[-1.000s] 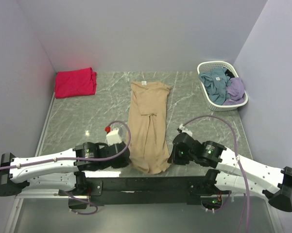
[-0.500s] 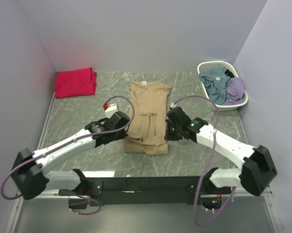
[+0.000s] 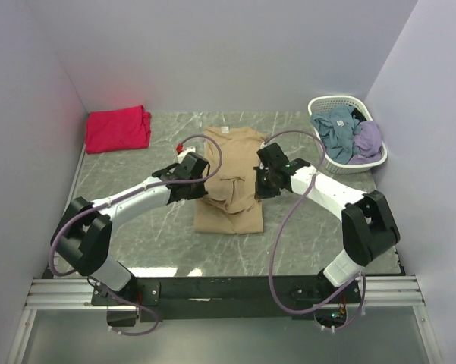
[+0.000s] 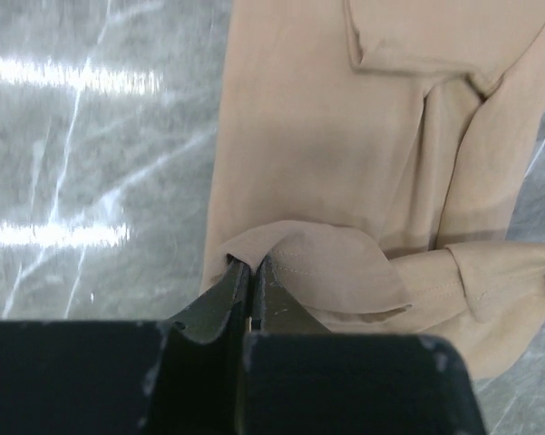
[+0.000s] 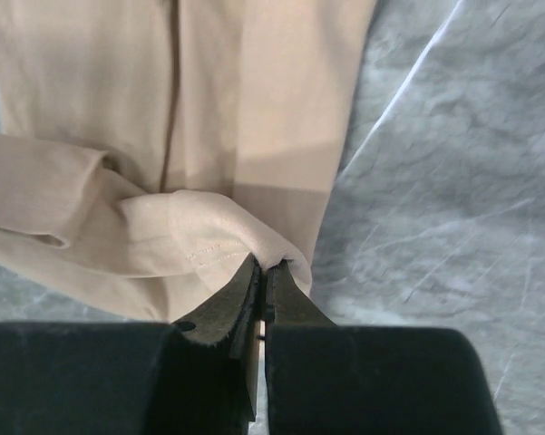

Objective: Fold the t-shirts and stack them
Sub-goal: Fold the tshirt

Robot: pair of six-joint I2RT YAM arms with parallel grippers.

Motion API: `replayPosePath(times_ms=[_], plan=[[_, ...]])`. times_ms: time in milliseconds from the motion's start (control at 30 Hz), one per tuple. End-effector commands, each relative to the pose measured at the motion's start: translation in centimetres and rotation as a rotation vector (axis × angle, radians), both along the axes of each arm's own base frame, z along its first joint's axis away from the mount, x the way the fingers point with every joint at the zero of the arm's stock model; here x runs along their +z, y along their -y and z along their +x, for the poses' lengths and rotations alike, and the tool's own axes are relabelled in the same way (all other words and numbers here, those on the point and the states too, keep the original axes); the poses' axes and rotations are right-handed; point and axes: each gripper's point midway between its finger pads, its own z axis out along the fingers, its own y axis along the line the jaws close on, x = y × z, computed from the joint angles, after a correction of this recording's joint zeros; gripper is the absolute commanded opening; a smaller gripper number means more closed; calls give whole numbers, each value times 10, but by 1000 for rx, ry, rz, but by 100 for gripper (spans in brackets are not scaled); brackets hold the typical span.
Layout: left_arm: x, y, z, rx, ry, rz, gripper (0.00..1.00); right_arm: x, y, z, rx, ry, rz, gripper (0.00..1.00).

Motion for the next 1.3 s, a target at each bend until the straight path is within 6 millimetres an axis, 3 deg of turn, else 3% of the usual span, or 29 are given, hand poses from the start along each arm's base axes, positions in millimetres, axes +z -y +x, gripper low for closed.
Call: replayPosePath(times_ms=[0,133,467,700,733,767,800,833,867,933,1000,1100,1267], plan=[[23,13,33,-45,83,-39,1,12,-3,30,6,57,10,0],[20,7,46,-37,88,-36,1,7,4,41,-15,56,-4,0],[-13,9,62,-80,31,-33,1,-16,19,65,-65,26,-42,0],[-13,11,78,-98,57,-44,3,-22,25,85,-88,50,-43,0],[-12,13,82,-108,70,-51,13,-18,24,91,-91,63,-32,0],[-10,15,84,-119,76,-55,21,-21,25,93,-93,49,-33,28],[-8,13,87,-121,84,-53,33,-18,26,97,-96,60,-25,42],[-4,16,92,-126,96,-59,67,-13,27,101,-104,80,-21,49],[1,15,96,-122,114,-60,75,-9,26,106,-106,106,-9,57],[15,14,104,-120,158,-66,89,5,28,113,-114,146,17,64],[27,10,111,-120,197,-57,97,18,28,116,-114,181,42,65],[46,6,116,-116,229,-53,99,43,28,114,-113,223,81,66],[79,8,100,-159,278,-109,99,70,18,85,-50,226,186,66]])
